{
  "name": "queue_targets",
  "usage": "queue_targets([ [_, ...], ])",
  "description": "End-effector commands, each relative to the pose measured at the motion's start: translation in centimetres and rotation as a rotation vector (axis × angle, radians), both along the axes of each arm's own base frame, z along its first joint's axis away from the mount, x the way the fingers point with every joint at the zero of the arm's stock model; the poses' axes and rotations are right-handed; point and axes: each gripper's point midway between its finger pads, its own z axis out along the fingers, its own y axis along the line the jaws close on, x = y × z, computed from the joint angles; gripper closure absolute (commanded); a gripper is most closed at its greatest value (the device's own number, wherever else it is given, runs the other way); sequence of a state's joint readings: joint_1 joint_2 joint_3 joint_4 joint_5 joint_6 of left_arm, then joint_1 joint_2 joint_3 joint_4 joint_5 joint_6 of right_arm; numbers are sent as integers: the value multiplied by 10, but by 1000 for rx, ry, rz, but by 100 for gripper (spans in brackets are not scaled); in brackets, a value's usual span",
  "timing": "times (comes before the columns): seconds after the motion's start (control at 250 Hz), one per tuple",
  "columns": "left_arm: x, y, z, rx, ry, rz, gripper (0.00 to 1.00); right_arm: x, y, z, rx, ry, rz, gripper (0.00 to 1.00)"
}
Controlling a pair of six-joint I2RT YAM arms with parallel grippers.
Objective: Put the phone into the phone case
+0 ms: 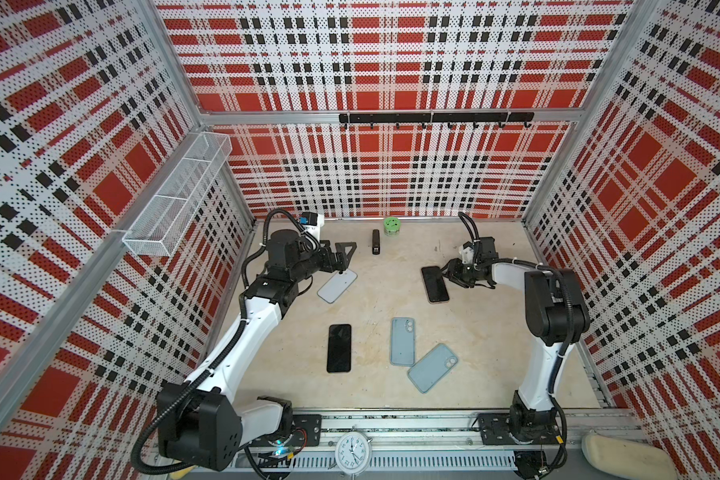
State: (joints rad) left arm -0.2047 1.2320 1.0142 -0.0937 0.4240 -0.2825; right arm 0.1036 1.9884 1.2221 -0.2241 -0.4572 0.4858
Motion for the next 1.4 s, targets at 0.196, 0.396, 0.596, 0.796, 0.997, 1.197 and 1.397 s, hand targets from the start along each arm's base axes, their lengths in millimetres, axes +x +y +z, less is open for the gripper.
queue_targets([
  [0.196,-10,3,7,-28,-16,28,1,-26,23,3,-58,-3,60,42],
  [0.396,-15,4,8,-36,-18,36,1,-37,35,8,-59,-5,69,41],
  [0.596,-19,7,6,-41,-8,47,1,-42,32,14,-72,-9,61,41],
  [0.796,-17,29,-5,-27,49,152,0,-37,27,57,-97,-89,45,40],
  [0.997,-3,105,-39,-213,240,417,1,-46,13,134,-146,-280,-3,40],
  [1.197,-4,133,-79,-402,376,406,1,-80,-5,165,-254,-332,-14,39],
  [1.397,-33,141,-126,-155,532,562,0,-113,2,172,-277,-352,44,38],
])
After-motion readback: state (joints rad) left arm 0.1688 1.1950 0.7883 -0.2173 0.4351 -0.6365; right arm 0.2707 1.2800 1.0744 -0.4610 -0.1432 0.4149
